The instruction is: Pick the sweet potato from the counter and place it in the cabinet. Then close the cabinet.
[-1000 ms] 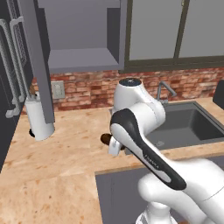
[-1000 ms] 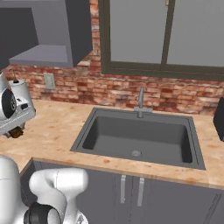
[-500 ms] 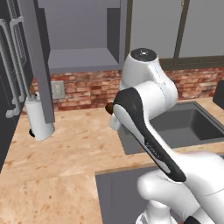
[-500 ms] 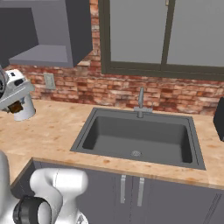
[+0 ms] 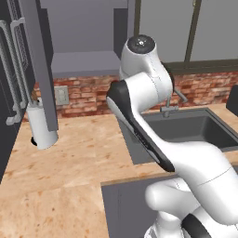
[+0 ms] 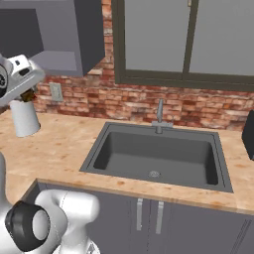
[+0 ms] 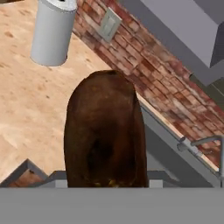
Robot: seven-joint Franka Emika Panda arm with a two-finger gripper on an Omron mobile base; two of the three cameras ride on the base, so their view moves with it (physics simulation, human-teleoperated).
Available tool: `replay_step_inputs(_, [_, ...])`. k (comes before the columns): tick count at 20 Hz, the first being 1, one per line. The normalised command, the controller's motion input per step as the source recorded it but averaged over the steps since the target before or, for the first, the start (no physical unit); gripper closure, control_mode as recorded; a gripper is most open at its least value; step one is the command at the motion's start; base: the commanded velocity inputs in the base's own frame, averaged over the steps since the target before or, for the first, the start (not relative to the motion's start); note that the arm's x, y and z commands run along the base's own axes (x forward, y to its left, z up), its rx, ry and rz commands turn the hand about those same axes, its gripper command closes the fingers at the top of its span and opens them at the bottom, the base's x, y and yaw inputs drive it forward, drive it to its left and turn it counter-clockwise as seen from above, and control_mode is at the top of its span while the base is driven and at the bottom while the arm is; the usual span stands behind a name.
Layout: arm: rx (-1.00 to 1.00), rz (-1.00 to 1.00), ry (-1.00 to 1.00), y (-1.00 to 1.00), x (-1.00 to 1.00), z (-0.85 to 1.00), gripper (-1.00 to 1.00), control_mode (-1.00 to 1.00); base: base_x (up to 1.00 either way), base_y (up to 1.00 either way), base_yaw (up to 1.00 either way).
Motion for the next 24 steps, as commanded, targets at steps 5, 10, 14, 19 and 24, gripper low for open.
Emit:
replay_step_inputs(5, [0.06,0.00,-0.31,-0.02,0.49,0.29,1.00,-1.00,0.00,0.00,0.00])
replay_step_inputs(10, [0.08,0.00,-0.22,-0.07,0.16,0.47,1.00,-1.00,0.00,0.00,0.00])
replay_step_inputs(14, [0.09,-0.03,-0.08,-0.05,0.00,0.85,1.00,-1.00,0.00,0.00,0.00])
replay_step_inputs(19, [0.14,0.00,0.01,0.02,0.58,0.24,1.00,-1.00,0.00,0.00,0.00])
replay_step_inputs(24, [0.18,-0.03,0.01,0.01,0.98,-0.02,1.00,-1.00,0.00,0.00,0.00])
